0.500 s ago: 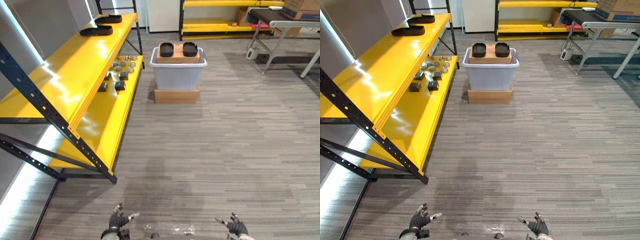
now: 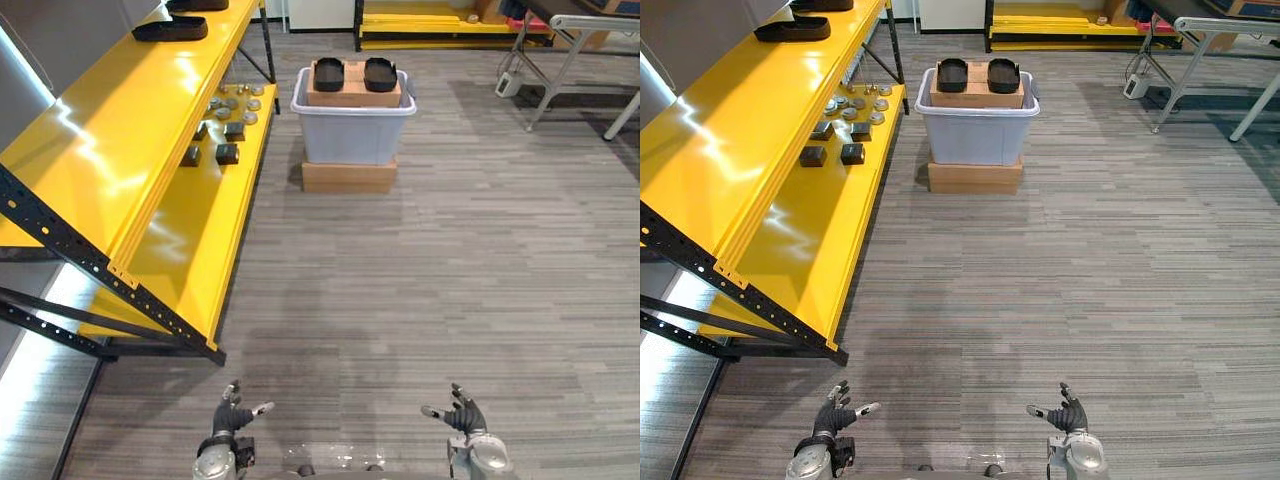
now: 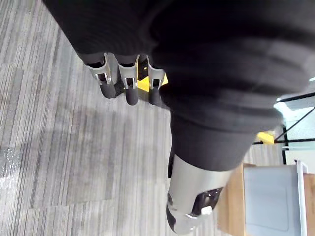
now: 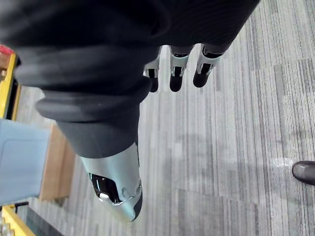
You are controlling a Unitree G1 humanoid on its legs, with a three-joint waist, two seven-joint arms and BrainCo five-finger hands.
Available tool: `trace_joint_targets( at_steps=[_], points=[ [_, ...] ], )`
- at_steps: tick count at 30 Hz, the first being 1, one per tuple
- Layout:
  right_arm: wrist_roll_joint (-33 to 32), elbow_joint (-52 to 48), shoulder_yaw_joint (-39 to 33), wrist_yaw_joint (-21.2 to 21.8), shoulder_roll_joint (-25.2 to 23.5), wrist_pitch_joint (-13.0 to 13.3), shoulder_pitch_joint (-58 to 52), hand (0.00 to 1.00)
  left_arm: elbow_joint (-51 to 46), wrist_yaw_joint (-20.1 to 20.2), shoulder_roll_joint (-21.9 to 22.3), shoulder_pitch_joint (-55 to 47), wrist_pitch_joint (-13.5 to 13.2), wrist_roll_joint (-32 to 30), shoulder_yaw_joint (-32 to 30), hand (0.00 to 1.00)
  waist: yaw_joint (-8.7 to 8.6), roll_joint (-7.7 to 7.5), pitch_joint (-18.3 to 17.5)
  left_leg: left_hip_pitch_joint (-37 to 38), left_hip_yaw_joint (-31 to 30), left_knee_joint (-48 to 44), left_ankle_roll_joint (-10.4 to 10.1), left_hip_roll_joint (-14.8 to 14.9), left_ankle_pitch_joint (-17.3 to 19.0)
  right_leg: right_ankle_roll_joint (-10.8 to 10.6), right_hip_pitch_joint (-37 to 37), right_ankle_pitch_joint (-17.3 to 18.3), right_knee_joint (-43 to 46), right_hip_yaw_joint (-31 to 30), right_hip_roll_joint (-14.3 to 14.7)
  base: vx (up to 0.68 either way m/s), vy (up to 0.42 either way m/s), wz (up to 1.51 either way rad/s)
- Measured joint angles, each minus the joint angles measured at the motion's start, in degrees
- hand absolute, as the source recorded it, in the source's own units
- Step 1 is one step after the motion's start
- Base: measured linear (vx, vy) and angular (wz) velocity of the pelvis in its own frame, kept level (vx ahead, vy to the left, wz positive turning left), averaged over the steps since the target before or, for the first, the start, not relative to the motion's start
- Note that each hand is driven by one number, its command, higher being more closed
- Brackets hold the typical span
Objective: Walk over and take plastic housings, then place them on the shelf
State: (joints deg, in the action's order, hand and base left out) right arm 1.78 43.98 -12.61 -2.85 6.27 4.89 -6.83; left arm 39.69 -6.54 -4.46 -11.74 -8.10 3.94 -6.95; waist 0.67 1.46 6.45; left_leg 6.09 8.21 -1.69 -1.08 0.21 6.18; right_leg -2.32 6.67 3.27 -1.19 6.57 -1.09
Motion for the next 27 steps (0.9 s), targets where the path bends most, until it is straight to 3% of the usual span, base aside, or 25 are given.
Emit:
trace_joint_targets(
  at_steps=[2, 3, 4, 6, 8, 10, 12, 14, 15, 17, 18, 19, 21, 22, 23, 24, 26, 27],
  points=[
    [-1.50, 0.04, -1.59, -0.61, 0.26, -0.07, 0.51, 0.00, -0.76, -0.07, 0.17, -0.34, 0.00, 0.20, -1.69, 0.00, 0.05, 0.69, 0.03, -1.68, 0.77, -2.47, 1.11, 0.39, 2.70, -0.48, -1.12, 0.59, 0.37, -0.52, 0.18, -0.01, 0.004, -0.25],
    [-2.27, 0.16, -2.53, -0.80, 0.46, -0.18, 1.47, 0.00, -1.82, -0.17, 0.41, -0.78, -0.02, 0.72, -2.87, 0.00, 0.33, 1.18, 0.36, -2.81, 1.93, -3.85, 2.47, 0.66, 4.52, -0.53, -3.35, 2.40, 3.32, -0.64, 0.13, -0.04, 0.012, -0.41],
    [-2.54, 0.18, -2.90, -0.86, 0.48, -0.33, 2.04, 0.00, -1.92, -0.19, 0.45, -0.87, 0.01, 1.03, -3.33, 0.00, 0.35, 1.30, 0.63, -3.45, 2.45, -4.77, 2.57, 0.66, 5.19, -0.76, -4.89, 3.37, 5.75, -0.71, -0.17, -0.06, 0.029, -0.47],
    [-3.53, 0.17, -3.19, -0.89, 0.95, -0.66, 3.05, 0.00, -2.59, -0.74, 0.97, -1.87, 0.01, 2.26, -4.12, 0.00, 0.25, 2.33, 1.51, -3.96, 3.57, -6.85, 3.22, 0.95, 7.94, -4.46, -13.65, 7.02, 23.49, 0.20, -1.48, -0.04, 0.079, -0.38],
    [-3.59, 0.12, -2.96, -0.83, 0.74, -1.13, 2.15, 0.00, -3.54, -1.20, 0.68, -2.12, 0.01, 2.63, -4.01, 0.00, -0.04, 1.86, 2.51, -2.12, 3.20, -7.82, 3.70, 0.27, 9.31, -3.23, -20.50, 7.34, 40.16, 2.39, -4.30, 0.04, 0.094, 0.01],
    [-3.85, 0.14, -2.33, -0.84, 0.76, -1.52, 0.59, 0.00, -3.72, -1.32, 0.25, -2.36, 0.03, 2.65, -3.98, 0.00, 0.08, 1.41, 2.99, -0.17, 2.19, -8.48, 4.07, -0.32, 10.80, -2.02, -24.14, 9.06, 46.83, 3.76, -6.41, 0.20, 0.070, 0.23],
    [-4.00, 0.12, -1.65, -0.77, 0.83, -1.52, 0.87, 0.00, -3.72, -1.37, -0.36, -1.68, 0.09, 2.66, -3.88, 0.00, -0.36, 0.89, 3.53, 1.60, 1.14, -8.26, 4.43, 0.12, 11.11, -1.70, -26.35, 10.56, 43.58, 5.92, -7.03, 0.33, 0.014, 0.34],
    [-4.01, 0.09, -0.44, -0.70, 1.59, -1.49, 2.05, 0.00, -3.78, -1.46, -0.35, 0.53, 0.04, 2.66, -3.89, 0.00, -1.32, 1.53, 4.46, 3.35, -0.56, -6.61, 3.85, 2.55, 11.29, -1.39, -29.05, 8.85, 32.29, 6.66, -4.67, 0.42, -0.076, 0.55],
    [-4.01, -0.29, -0.32, -0.71, 1.79, -1.47, 2.97, 0.00, -3.83, -1.72, -0.44, 1.35, 0.03, 2.63, -3.89, 0.00, -1.67, 1.91, 5.31, 5.10, -1.23, -5.31, 2.50, 3.69, 11.26, -1.70, -29.75, 4.76, 23.72, 5.88, -2.61, 0.34, -0.095, 0.42],
    [-3.99, -1.14, 0.62, -0.70, 1.90, -1.25, 2.93, 0.00, -4.51, -2.36, -0.83, 1.47, -0.01, 2.60, -3.81, 0.00, -2.02, 0.23, 5.30, 7.52, -2.56, -4.57, -0.15, 3.57, 12.24, -0.76, -30.09, -2.29, 15.16, 3.61, -1.85, 0.50, -0.187, 0.55],
    [-3.98, -1.13, 1.44, -0.61, 2.36, -1.32, 2.69, 0.00, -4.25, -2.34, -0.88, 1.64, 0.02, 2.57, -3.86, 0.00, -2.93, -0.92, 5.05, 9.16, -4.25, -5.47, -1.54, 3.83, 13.10, 3.10, -30.23, -9.24, 17.65, 2.68, -1.94, 0.54, -0.219, 0.51],
    [-3.96, -1.03, 1.77, -0.50, 2.94, -1.42, 2.82, 0.00, -4.18, -2.35, -0.28, 1.69, 0.06, 2.56, -3.82, 0.00, -3.00, 0.31, 4.86, 8.79, -4.70, -7.11, -1.82, 4.93, 13.23, 3.32, -30.66, -7.26, 19.84, 3.45, -1.36, 0.55, -0.239, 0.35],
    [-3.98, -1.73, 2.53, 0.05, 3.00, -1.24, 4.84, 0.00, -4.21, -2.37, 0.00, 1.59, -0.12, 2.59, -3.94, 0.00, -2.83, 1.89, 5.32, -0.43, -5.18, -28.14, -3.36, 8.23, 9.70, 5.43, -29.06, -2.50, 21.09, 4.49, 1.05, 0.54, -0.279, -0.03],
    [-3.98, -1.80, 2.80, 0.18, 3.05, -1.25, 5.06, 0.00, -4.14, -2.37, 0.37, 1.52, -0.05, 2.59, -4.00, 0.00, -2.75, 2.49, 5.95, -3.71, -5.18, -35.90, -2.83, 9.55, 6.18, 5.97, -27.01, -1.55, 20.56, 4.70, 2.03, 0.57, -0.302, -0.09],
    [-4.03, -1.94, 4.17, 0.29, 3.25, -1.26, 4.89, 0.00, -4.16, -2.32, 1.21, 0.99, 0.00, 2.59, -3.97, 0.00, -2.35, 3.30, 6.57, -8.88, -5.21, -50.04, -2.41, 12.93, -1.42, 7.24, -22.21, -0.29, 18.41, 4.83, 3.88, 0.59, -0.254, -0.20],
    [-4.30, -2.07, 4.77, 0.28, 2.70, -1.25, 4.88, 0.00, -4.04, -2.22, 1.56, 0.89, 0.03, 2.62, -3.80, 0.00, -1.55, 3.13, 7.08, -13.06, -3.55, -61.03, -1.29, 15.76, -0.27, 8.30, -16.89, 0.50, 15.64, 4.31, 5.54, 0.59, -0.230, -0.25],
    [-5.31, -2.46, 4.67, 0.04, 1.66, -1.09, 4.86, 0.00, -3.64, -2.18, 1.64, 1.52, 0.04, 2.63, -3.66, 0.00, -0.17, 1.26, 8.06, -18.31, -1.07, -66.55, 0.48, 16.06, 0.94, 8.98, -9.66, 0.99, 10.86, 2.41, 5.77, 0.64, -0.236, -0.28],
    [-5.83, -2.63, 4.62, -0.29, 1.45, -0.97, 4.77, 0.00, -3.63, -2.17, 1.64, 1.57, 0.00, 2.63, -3.54, 0.00, 0.30, 0.41, 8.19, -21.85, 0.63, -65.02, 0.73, 15.26, 1.86, 9.13, -5.86, 1.23, 7.38, 1.40, 5.79, 0.60, -0.203, -0.21]
  ],
)
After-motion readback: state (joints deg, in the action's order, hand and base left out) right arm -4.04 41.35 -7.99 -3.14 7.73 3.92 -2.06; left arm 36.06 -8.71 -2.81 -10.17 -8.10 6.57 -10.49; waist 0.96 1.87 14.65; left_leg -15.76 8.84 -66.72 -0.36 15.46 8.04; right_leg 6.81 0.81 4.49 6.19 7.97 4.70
